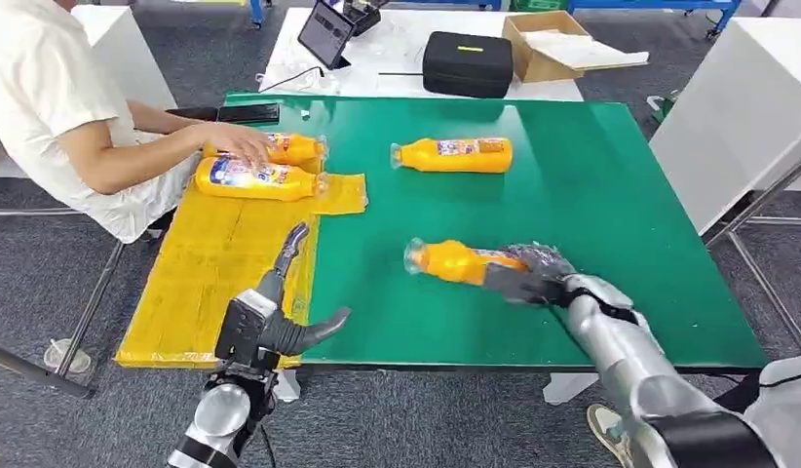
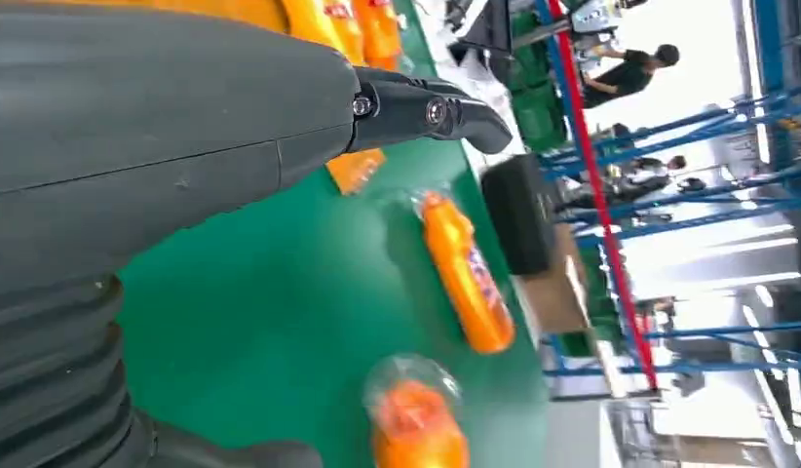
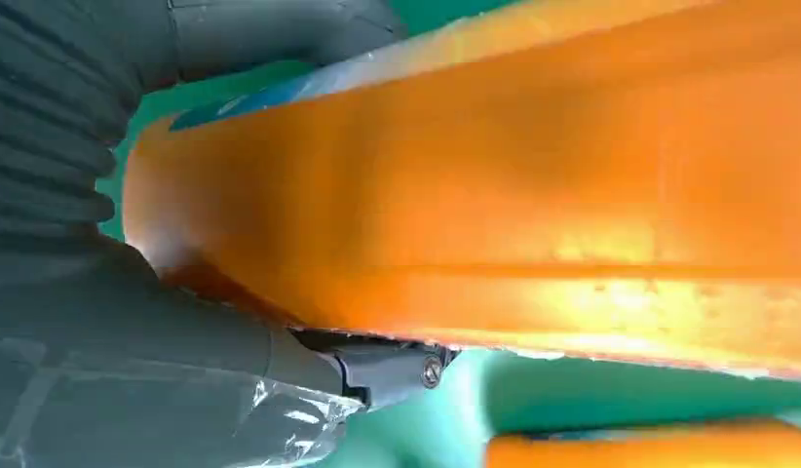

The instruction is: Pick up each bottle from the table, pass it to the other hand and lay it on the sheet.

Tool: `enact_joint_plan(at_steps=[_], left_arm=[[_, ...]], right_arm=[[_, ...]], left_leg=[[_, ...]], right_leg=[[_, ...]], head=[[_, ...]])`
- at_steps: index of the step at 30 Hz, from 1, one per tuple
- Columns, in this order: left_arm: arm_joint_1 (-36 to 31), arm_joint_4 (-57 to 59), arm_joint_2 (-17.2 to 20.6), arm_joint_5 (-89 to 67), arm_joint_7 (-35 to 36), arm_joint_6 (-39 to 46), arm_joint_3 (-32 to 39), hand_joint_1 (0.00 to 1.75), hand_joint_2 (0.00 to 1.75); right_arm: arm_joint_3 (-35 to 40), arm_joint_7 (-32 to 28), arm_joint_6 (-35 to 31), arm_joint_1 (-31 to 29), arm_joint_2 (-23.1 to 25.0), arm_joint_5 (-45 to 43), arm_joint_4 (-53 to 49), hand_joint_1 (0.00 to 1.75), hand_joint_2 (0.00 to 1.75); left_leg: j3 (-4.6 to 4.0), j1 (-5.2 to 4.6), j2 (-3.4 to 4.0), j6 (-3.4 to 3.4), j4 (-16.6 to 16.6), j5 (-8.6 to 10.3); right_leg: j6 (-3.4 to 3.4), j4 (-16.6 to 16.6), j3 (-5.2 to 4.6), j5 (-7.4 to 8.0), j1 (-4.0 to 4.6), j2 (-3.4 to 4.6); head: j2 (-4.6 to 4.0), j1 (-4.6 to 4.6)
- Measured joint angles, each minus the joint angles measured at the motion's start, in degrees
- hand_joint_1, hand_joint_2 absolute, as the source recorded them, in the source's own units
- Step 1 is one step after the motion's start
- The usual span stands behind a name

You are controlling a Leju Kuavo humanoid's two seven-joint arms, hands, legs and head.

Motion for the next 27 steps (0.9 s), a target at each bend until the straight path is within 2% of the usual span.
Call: enact_joint_plan(at_steps=[2,5,12,17,21,27], left_arm=[[0.22,0.0,-0.9,3.13,0.83,0.65,0.0,0.0,1.75],[1.2,0.0,-2.41,8.72,3.43,0.74,0.0,0.0,1.75],[3.85,2.71,-4.33,25.49,8.35,-3.13,-1.79,0.0,1.75],[4.39,3.69,-4.33,27.62,8.33,-3.32,-4.24,0.0,1.75],[4.39,3.82,-4.24,27.88,8.41,-3.3,-5.15,0.0,1.75],[4.05,3.82,-4.04,26.84,7.76,-3.17,-6.71,0.0,1.75]], right_arm=[[-1.26,-1.45,-0.88,2.55,0.24,-5.4,-2.04,1.75,1.75],[-2.34,-1.96,-3.86,6.35,1.09,-11.87,-6.35,1.75,1.75],[-2.51,-3.46,-11.19,16.63,5.51,-24.1,-21.1,1.75,1.75],[-0.39,-3.05,-13.71,21.49,8.11,-26.22,-28.88,1.75,1.75],[0.68,-2.94,-14.12,22.45,8.83,-26.68,-31.32,1.75,1.75],[5.53,0.51,-12.92,22.26,9.33,-23.01,-31.49,1.75,1.75]], left_leg=[[0.13,-0.01,0.26,0.0,0.0,0.01],[0.09,0.02,0.25,0.0,0.0,0.0],[-0.7,0.16,0.16,-0.09,0.0,0.12],[-1.22,0.16,0.12,-0.07,0.01,0.19],[-1.39,0.16,0.07,-0.06,0.01,0.2],[-1.53,0.11,0.06,-0.05,0.01,0.19]], right_leg=[[-0.01,0.0,-0.06,0.19,-0.01,0.28],[-0.01,0.0,-0.13,0.18,0.02,0.27],[-0.03,0.09,-0.81,0.14,0.12,0.24],[-0.02,0.12,-1.32,0.14,0.1,0.19],[0.0,0.12,-1.44,0.13,0.06,0.12],[0.01,0.11,-1.58,0.12,0.05,0.11]], head=[[0.0,-0.04],[0.0,-0.04],[0.0,-0.04],[0.02,-0.04],[0.0,-0.04],[0.0,-0.04]])
